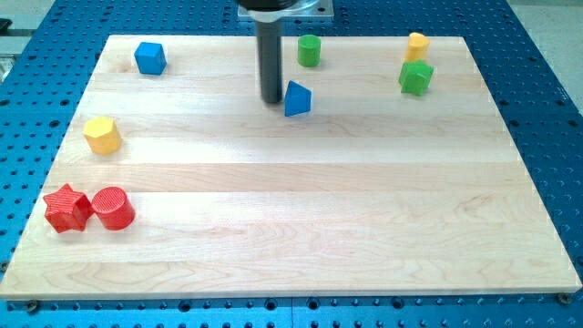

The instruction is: Place the green star at the right center of the board

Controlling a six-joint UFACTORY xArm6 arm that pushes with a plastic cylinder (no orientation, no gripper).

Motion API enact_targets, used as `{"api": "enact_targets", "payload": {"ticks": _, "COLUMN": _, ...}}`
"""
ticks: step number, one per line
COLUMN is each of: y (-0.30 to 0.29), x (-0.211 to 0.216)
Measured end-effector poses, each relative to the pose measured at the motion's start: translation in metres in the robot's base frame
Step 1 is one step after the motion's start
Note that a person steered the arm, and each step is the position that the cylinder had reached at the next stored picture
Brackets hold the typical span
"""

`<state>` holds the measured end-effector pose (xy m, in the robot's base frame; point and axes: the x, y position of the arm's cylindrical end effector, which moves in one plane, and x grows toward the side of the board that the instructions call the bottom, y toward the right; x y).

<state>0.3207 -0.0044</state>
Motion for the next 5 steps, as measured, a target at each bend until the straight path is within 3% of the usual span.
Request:
{"api": "enact_targets", "payload": {"ticks": 1, "y": 0.062, "x": -0.060}}
{"api": "enact_targets", "payload": {"ticks": 3, "y": 0.179, "x": -0.063}}
{"api": "enact_targets", "payload": {"ticks": 4, "y": 0.191, "x": -0.064}}
{"api": "enact_targets", "payload": {"ticks": 5, "y": 0.239, "x": -0.074}}
